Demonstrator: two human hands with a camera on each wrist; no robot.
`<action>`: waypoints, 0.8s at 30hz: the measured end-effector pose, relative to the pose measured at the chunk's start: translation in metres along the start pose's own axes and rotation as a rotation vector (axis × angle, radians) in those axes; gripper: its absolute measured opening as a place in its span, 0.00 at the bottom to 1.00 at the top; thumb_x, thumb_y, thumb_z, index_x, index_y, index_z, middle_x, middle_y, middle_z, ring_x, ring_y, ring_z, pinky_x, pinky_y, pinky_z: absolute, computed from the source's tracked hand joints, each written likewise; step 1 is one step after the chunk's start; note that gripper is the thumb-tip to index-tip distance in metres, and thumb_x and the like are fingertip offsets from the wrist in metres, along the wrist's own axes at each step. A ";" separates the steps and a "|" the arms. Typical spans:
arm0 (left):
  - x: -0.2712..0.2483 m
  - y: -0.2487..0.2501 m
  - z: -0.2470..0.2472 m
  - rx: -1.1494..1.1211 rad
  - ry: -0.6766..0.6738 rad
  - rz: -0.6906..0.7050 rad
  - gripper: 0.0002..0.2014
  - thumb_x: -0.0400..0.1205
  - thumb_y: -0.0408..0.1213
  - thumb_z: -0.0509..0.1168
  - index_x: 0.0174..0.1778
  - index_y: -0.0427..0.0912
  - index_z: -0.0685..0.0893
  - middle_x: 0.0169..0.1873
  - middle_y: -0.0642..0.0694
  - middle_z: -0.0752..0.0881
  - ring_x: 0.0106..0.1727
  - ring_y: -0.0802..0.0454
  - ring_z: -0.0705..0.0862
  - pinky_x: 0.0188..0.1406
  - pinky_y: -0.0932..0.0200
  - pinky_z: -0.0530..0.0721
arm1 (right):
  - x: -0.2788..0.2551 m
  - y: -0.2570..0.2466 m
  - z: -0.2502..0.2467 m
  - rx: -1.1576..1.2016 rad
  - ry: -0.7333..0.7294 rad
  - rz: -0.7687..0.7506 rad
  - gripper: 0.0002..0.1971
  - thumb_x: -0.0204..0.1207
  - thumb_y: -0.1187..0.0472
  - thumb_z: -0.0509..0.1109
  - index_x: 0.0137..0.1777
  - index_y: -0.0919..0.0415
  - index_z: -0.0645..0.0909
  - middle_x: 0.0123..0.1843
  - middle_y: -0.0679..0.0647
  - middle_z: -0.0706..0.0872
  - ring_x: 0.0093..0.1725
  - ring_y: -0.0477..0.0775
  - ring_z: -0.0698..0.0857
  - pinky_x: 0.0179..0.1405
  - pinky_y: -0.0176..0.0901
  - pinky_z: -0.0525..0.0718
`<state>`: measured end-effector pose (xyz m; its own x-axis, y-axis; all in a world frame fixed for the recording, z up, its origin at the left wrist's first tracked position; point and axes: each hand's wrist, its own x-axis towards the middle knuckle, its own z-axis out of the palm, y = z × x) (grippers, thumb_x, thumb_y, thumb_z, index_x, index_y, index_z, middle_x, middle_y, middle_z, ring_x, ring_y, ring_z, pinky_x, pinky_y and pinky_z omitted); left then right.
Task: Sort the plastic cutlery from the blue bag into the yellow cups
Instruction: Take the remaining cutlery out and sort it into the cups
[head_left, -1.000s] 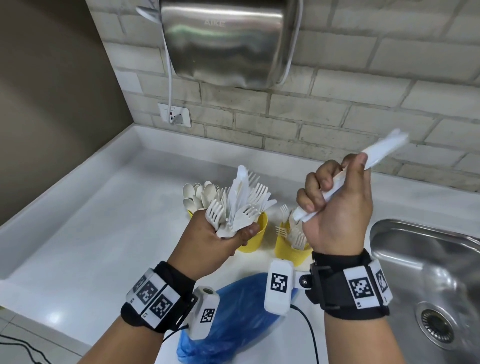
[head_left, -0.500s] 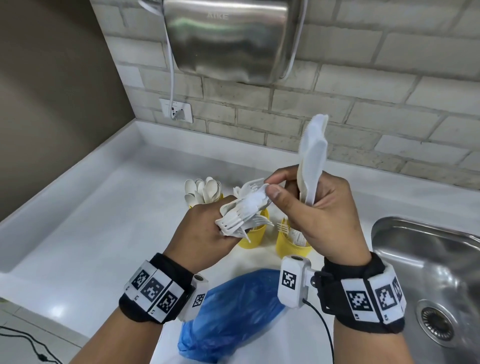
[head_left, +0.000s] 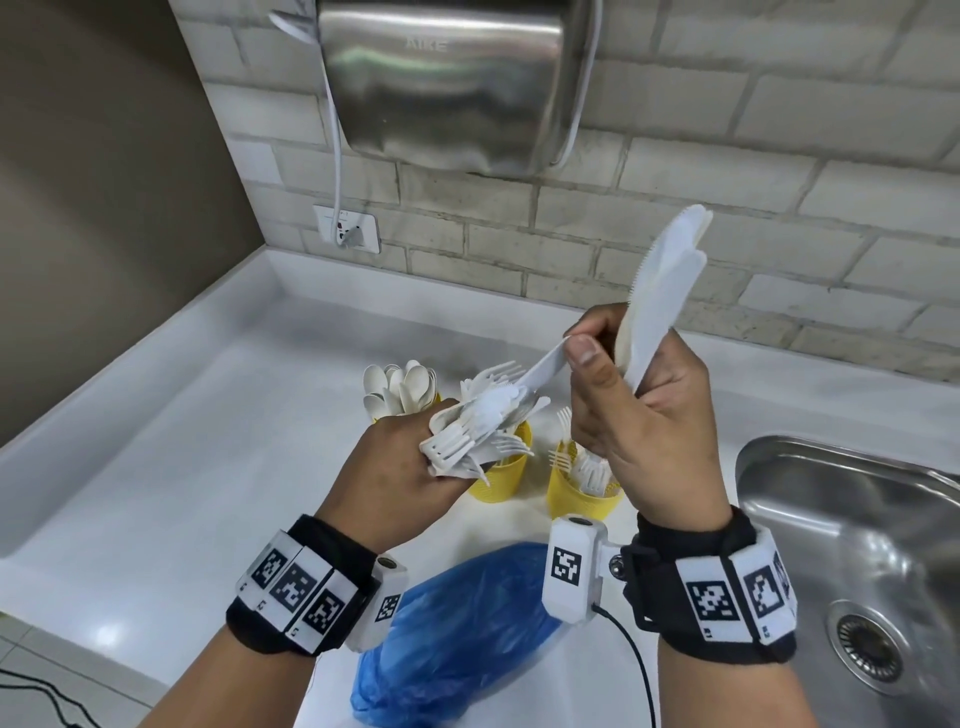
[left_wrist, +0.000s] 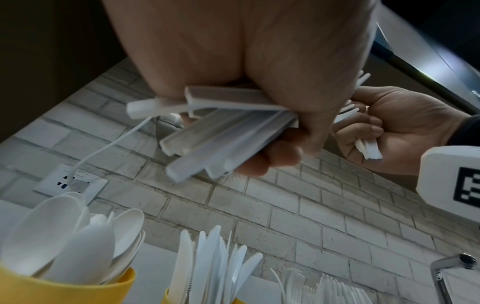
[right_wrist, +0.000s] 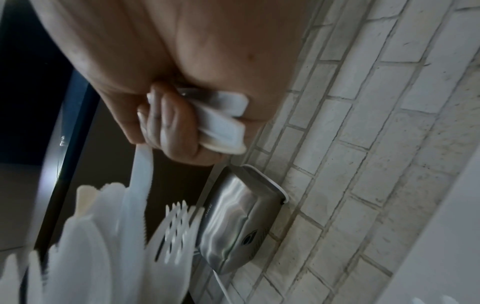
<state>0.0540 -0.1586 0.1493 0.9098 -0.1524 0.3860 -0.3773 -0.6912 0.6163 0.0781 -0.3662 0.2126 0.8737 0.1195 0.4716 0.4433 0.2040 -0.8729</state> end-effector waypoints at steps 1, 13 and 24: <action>0.000 0.000 0.000 0.004 -0.002 -0.002 0.06 0.80 0.43 0.77 0.44 0.48 0.86 0.36 0.54 0.86 0.35 0.54 0.80 0.36 0.52 0.81 | -0.001 0.001 0.002 0.005 0.004 0.009 0.04 0.83 0.58 0.72 0.50 0.58 0.82 0.29 0.35 0.78 0.27 0.34 0.75 0.31 0.29 0.73; -0.001 -0.006 0.005 -0.018 -0.059 -0.017 0.07 0.82 0.48 0.74 0.49 0.49 0.87 0.40 0.53 0.89 0.40 0.50 0.86 0.41 0.47 0.84 | -0.004 0.001 0.011 -0.072 0.024 0.080 0.09 0.79 0.57 0.72 0.44 0.64 0.82 0.23 0.38 0.79 0.22 0.37 0.78 0.28 0.26 0.74; 0.001 -0.005 0.006 -0.097 -0.063 -0.015 0.06 0.82 0.48 0.75 0.50 0.54 0.87 0.39 0.58 0.89 0.40 0.56 0.86 0.40 0.51 0.84 | 0.000 0.002 0.014 -0.051 0.134 0.081 0.09 0.86 0.54 0.67 0.46 0.56 0.76 0.25 0.46 0.74 0.21 0.45 0.70 0.23 0.38 0.71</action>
<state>0.0577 -0.1592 0.1426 0.9234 -0.1884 0.3344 -0.3756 -0.6227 0.6864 0.0762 -0.3519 0.2129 0.9244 0.0027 0.3815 0.3768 0.1492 -0.9142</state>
